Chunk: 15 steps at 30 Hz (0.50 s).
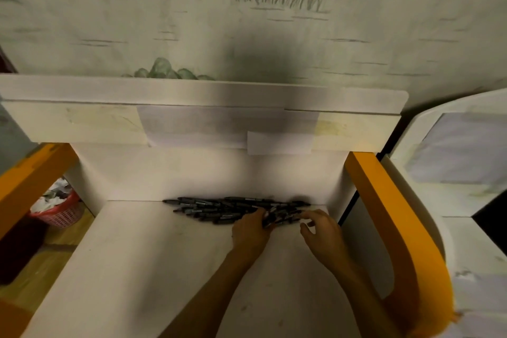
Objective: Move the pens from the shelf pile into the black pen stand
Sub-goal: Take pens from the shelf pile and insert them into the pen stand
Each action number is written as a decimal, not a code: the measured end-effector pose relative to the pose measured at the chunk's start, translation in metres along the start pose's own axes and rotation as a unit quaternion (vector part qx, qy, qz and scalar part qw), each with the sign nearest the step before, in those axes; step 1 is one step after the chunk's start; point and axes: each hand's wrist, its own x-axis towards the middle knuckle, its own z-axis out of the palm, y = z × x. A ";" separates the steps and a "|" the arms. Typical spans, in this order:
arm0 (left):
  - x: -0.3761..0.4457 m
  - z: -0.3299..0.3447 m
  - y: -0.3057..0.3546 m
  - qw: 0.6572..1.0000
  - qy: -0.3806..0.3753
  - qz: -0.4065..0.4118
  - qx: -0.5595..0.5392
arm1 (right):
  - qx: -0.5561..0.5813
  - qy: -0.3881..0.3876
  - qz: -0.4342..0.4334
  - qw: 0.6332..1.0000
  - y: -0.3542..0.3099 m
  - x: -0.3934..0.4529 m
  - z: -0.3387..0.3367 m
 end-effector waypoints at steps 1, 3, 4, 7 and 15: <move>0.003 0.003 0.002 1.000 -0.008 0.009 0.026 | -0.001 -0.002 0.003 1.000 0.002 0.000 0.000; 0.005 0.008 0.003 0.998 -0.018 0.012 0.060 | 0.001 -0.006 0.009 1.000 0.006 -0.001 0.000; 0.006 0.009 0.003 0.997 -0.022 0.011 0.073 | 0.006 -0.005 0.012 1.000 0.008 -0.002 -0.001; 0.008 0.011 0.002 0.996 -0.019 0.015 0.081 | 0.015 -0.001 0.012 1.000 0.010 -0.004 -0.005; 0.003 -0.009 -0.005 0.998 0.004 0.036 0.041 | 0.028 0.002 0.014 1.000 0.009 -0.003 -0.009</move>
